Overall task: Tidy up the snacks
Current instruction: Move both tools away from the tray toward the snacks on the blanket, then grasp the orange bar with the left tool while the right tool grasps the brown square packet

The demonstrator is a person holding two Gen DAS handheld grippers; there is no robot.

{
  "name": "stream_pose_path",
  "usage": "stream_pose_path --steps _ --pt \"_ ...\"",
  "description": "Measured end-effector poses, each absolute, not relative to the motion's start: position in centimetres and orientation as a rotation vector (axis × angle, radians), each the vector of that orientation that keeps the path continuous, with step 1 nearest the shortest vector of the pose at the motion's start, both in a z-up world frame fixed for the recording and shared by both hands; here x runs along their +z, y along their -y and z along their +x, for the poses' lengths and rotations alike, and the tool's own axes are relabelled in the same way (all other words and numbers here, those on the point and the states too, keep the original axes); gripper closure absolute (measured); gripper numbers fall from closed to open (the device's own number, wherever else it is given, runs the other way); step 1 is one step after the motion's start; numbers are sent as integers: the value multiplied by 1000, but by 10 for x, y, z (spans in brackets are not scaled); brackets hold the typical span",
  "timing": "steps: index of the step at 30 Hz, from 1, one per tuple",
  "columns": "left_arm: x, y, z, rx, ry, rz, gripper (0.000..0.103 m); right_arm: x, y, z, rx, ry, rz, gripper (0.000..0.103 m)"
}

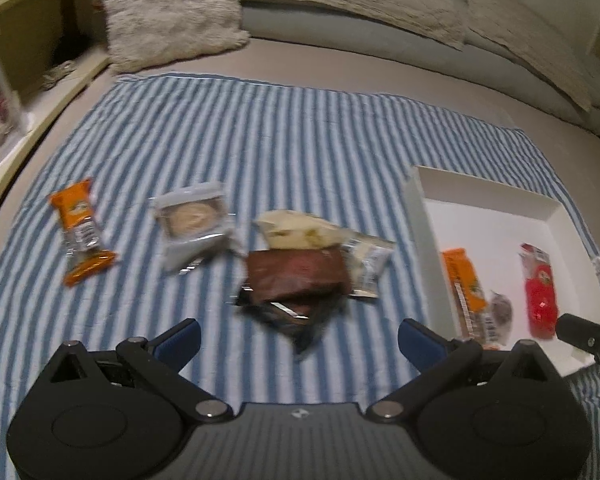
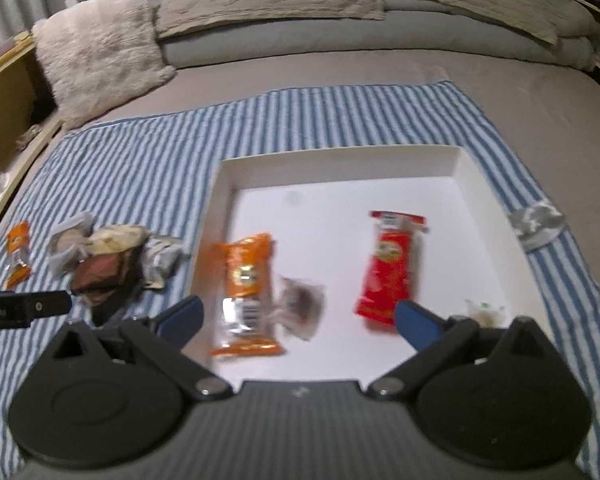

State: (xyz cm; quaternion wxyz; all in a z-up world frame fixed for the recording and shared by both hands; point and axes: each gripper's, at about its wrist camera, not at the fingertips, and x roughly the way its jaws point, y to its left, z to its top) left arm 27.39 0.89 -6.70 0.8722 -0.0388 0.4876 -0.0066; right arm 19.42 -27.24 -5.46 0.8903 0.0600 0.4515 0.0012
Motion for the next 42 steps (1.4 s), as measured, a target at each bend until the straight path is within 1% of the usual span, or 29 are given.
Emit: stream_pose_path --steps 22,36,40,42 --pt "-70 -117 266 186 -965 -168 0 -58 155 223 186 -961 87 0" --pt "-88 -171 288 376 -865 -307 0 -76 123 260 180 -959 199 1" --pt "-94 -178 299 407 -842 -325 0 -83 118 273 192 -954 205 7" --pt "-98 -181 305 423 -835 -312 0 -86 114 280 203 -959 202 15"
